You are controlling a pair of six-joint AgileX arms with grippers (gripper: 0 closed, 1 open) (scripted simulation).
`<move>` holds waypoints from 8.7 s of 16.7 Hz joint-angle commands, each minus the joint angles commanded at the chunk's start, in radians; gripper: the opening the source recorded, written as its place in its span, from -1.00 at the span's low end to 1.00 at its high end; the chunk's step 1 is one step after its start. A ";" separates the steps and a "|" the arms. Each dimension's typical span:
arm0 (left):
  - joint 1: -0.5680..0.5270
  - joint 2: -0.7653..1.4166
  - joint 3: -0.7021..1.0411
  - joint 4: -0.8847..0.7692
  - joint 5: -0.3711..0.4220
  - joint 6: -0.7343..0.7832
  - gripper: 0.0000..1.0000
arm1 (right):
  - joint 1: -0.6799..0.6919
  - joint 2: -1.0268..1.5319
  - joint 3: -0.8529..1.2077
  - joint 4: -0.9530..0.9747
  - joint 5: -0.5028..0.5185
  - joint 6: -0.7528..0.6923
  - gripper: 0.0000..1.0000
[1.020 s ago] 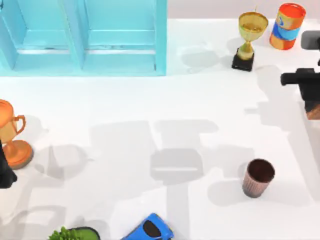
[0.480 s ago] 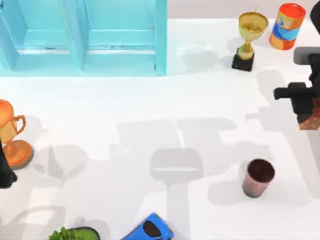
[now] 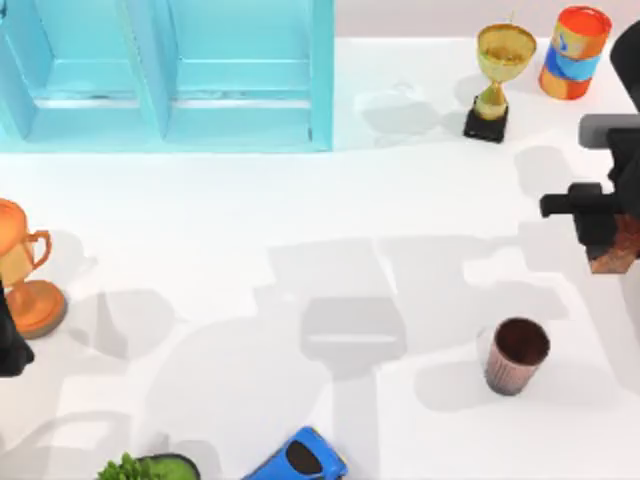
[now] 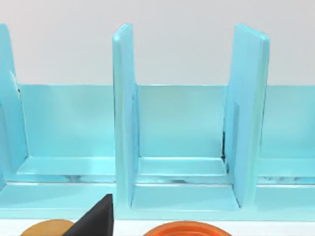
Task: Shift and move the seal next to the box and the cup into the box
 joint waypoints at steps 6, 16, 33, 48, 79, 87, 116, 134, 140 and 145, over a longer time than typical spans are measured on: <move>0.000 0.000 0.000 0.000 0.000 0.000 1.00 | 0.000 0.000 0.000 0.000 0.000 0.000 -0.25; 0.000 0.000 0.000 0.000 0.000 0.000 1.00 | 0.000 0.000 0.000 0.000 0.000 0.000 1.00; 0.000 0.000 0.000 0.000 0.000 0.000 1.00 | -0.002 -0.035 0.315 -0.358 0.001 -0.005 1.00; 0.000 0.000 0.000 0.000 0.000 0.000 1.00 | 0.241 -0.147 0.052 -0.296 -0.012 0.239 1.00; 0.000 0.000 0.000 0.000 0.000 0.000 1.00 | 0.294 -0.084 -0.230 0.045 -0.015 0.296 -0.36; 0.000 0.000 0.000 0.000 0.000 0.000 1.00 | 0.294 -0.084 -0.230 0.045 -0.015 0.296 -1.00; 0.000 0.000 0.000 0.000 0.000 0.000 1.00 | -0.329 -0.335 -0.077 -0.328 -0.018 -0.334 -1.00; 0.000 0.000 0.000 0.000 0.000 0.000 1.00 | -0.784 -0.387 -0.257 -0.155 0.006 -0.780 -1.00; 0.000 0.000 0.000 0.000 0.000 0.000 1.00 | -0.785 -0.338 -0.385 0.013 -0.021 -0.785 -1.00; 0.000 0.000 0.000 0.000 0.000 0.000 1.00 | -0.785 -0.338 -0.386 0.015 -0.022 -0.785 -0.85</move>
